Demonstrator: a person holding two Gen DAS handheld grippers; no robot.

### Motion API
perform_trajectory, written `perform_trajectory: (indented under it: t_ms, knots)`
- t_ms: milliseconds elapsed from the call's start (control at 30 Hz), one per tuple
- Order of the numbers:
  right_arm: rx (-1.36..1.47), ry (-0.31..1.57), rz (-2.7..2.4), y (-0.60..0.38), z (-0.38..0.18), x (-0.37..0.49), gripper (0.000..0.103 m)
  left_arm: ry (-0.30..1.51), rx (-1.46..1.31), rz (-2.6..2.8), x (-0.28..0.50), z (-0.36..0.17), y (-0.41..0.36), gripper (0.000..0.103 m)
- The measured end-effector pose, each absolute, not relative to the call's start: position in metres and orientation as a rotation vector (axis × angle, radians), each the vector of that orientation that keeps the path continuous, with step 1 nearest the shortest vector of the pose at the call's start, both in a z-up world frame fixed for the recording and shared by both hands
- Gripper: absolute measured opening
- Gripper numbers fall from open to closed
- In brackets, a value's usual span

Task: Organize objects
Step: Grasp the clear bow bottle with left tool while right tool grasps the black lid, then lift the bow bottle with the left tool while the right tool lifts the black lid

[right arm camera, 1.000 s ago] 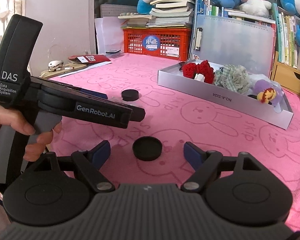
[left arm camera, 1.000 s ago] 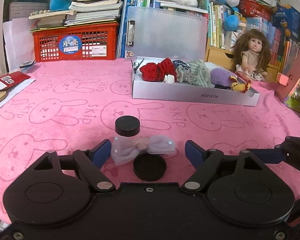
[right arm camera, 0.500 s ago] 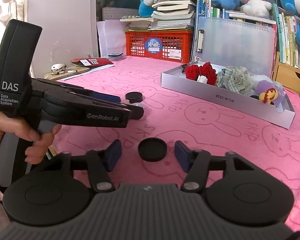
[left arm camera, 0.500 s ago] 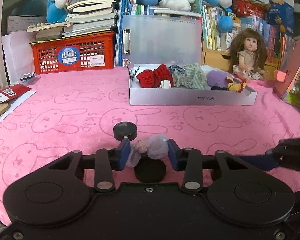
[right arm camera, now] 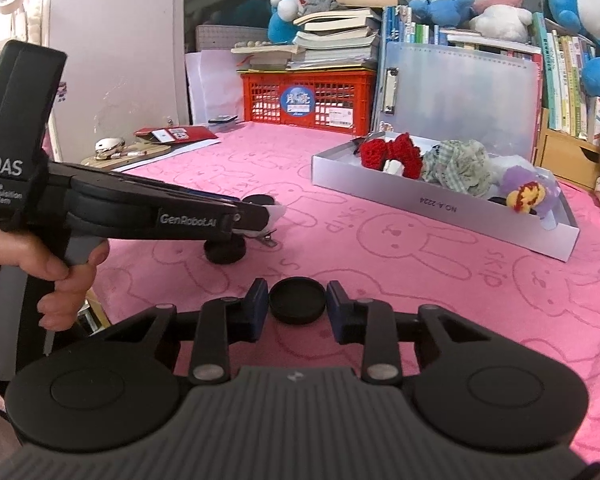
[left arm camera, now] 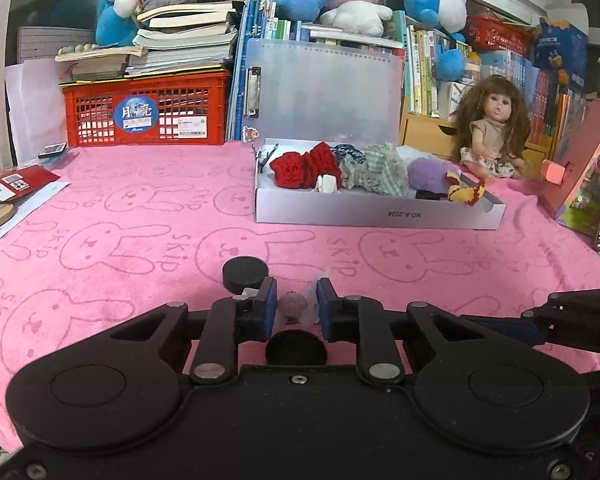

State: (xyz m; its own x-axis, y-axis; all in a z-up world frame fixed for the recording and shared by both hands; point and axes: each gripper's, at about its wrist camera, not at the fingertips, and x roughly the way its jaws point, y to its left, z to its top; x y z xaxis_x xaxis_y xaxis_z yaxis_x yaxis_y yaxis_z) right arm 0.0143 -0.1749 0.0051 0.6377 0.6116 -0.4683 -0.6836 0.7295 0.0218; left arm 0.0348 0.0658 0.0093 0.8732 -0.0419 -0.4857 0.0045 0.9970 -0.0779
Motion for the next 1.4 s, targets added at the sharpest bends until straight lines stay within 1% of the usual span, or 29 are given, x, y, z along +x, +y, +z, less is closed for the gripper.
perform_trajectory:
  t_ms: [400,667,1033,1400]
  knots:
    - [-0.117,0.484,0.703,-0.182,0.007,0.023,0.037,0.502,-0.081,-0.033,0.036,0.013,0.064,0.019]
    - [-0.112,0.473,0.66,-0.185,0.014,0.03,0.036,0.463,-0.073,-0.044,0.045,0.027,0.061,0.019]
    - [-0.081,0.437,0.546,-0.2,0.036,0.061,0.036,0.429,-0.102,-0.059,0.08,0.05,0.063,0.019]
    - [-0.024,0.452,0.385,-0.235,0.056,0.108,0.036,0.42,-0.096,-0.072,0.123,0.066,0.061,0.019]
